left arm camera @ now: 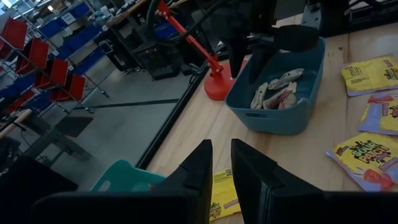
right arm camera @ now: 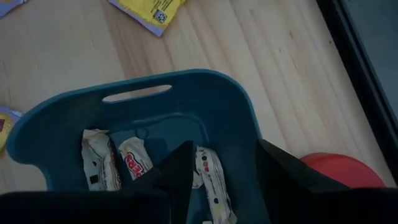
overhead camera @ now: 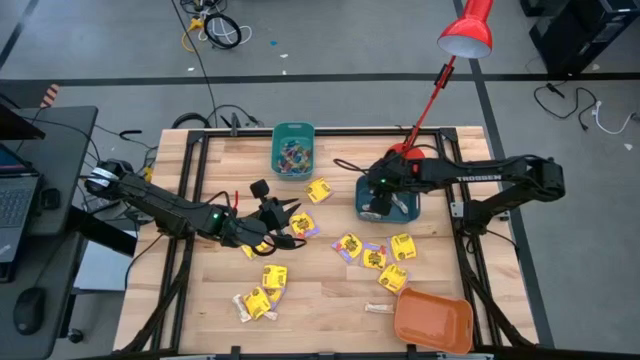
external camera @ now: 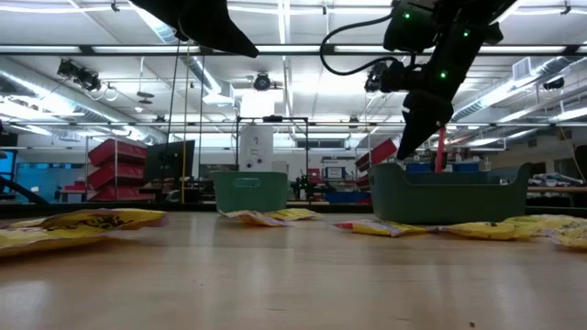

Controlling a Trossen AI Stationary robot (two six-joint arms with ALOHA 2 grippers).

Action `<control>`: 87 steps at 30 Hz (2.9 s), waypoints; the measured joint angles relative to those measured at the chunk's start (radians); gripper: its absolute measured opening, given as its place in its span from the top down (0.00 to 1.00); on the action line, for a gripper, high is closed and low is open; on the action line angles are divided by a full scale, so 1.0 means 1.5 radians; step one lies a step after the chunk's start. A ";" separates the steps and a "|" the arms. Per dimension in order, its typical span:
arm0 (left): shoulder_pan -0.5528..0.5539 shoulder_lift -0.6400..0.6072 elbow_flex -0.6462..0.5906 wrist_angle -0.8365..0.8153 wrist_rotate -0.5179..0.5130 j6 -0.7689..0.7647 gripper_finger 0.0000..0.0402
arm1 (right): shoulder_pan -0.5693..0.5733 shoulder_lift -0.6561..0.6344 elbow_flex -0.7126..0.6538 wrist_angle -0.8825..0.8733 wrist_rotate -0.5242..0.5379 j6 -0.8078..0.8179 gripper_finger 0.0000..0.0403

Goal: Sort candy
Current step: Put the white chocolate bar into the blue bin

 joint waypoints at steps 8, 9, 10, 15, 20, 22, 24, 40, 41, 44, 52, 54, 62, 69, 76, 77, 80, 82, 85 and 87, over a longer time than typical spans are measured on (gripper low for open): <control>-0.001 0.000 0.000 -0.022 0.000 -0.019 0.84 | 0.017 -0.046 0.000 -0.033 0.000 0.025 0.61; 0.000 0.000 0.000 -0.027 0.000 -0.024 0.84 | 0.020 -0.054 0.000 -0.036 0.000 0.029 0.61; -0.001 0.000 0.000 -0.034 0.000 -0.030 0.84 | 0.023 -0.063 0.000 -0.038 0.000 0.035 0.61; -0.001 0.000 0.000 -0.054 0.000 -0.058 0.84 | 0.044 -0.103 0.000 -0.030 0.000 0.057 0.61; -0.001 0.000 0.000 -0.055 0.027 -0.058 0.84 | 0.081 -0.143 0.000 -0.002 0.000 0.063 0.61; -0.001 0.000 0.000 -0.056 0.071 -0.058 0.84 | 0.105 -0.155 0.000 0.030 -0.002 0.058 0.61; -0.001 0.000 0.000 -0.064 0.133 -0.058 0.84 | 0.132 -0.159 0.000 0.071 -0.020 0.043 0.61; -0.025 0.000 0.001 -0.260 0.417 -0.160 0.84 | 0.307 0.091 0.000 0.371 -0.164 0.066 0.61; -0.026 0.000 0.001 -0.269 0.414 -0.167 0.84 | 0.315 0.106 0.000 0.376 -0.168 0.084 0.61; -0.027 0.000 0.001 -0.292 0.403 -0.193 0.84 | 0.343 0.143 0.020 0.330 -0.174 0.149 0.62; -0.026 -0.001 0.001 -0.305 0.366 -0.201 0.84 | 0.447 0.230 0.199 0.053 -0.165 0.272 0.64; -0.026 -0.001 0.001 -0.299 0.356 -0.200 0.84 | 0.468 0.266 0.259 -0.023 -0.154 0.295 0.64; -0.027 -0.001 0.001 -0.271 0.349 -0.199 0.84 | 0.508 0.396 0.428 -0.196 -0.160 0.403 0.65; -0.027 -0.001 0.001 -0.273 0.352 -0.217 0.84 | 0.554 0.450 0.499 -0.304 -0.204 0.509 0.65; -0.042 -0.001 0.001 -0.284 0.352 -0.215 0.84 | 0.590 0.450 0.479 -0.302 -0.180 0.573 0.65; -0.044 -0.001 0.001 -0.289 0.352 -0.215 0.84 | 0.591 0.450 0.473 -0.299 -0.170 0.584 0.65; -0.049 -0.001 0.001 -0.304 0.352 -0.215 0.84 | 0.594 0.450 0.454 -0.290 -0.161 0.599 0.64; -0.051 -0.001 0.001 -0.311 0.353 -0.217 0.84 | 0.594 0.450 0.447 -0.279 -0.160 0.598 0.63; -0.055 -0.001 0.001 -0.317 0.353 -0.218 0.84 | 0.594 0.450 0.443 -0.271 -0.148 0.587 0.61; -0.057 -0.001 0.001 -0.317 0.353 -0.218 0.84 | 0.594 0.450 0.437 -0.259 -0.146 0.581 0.59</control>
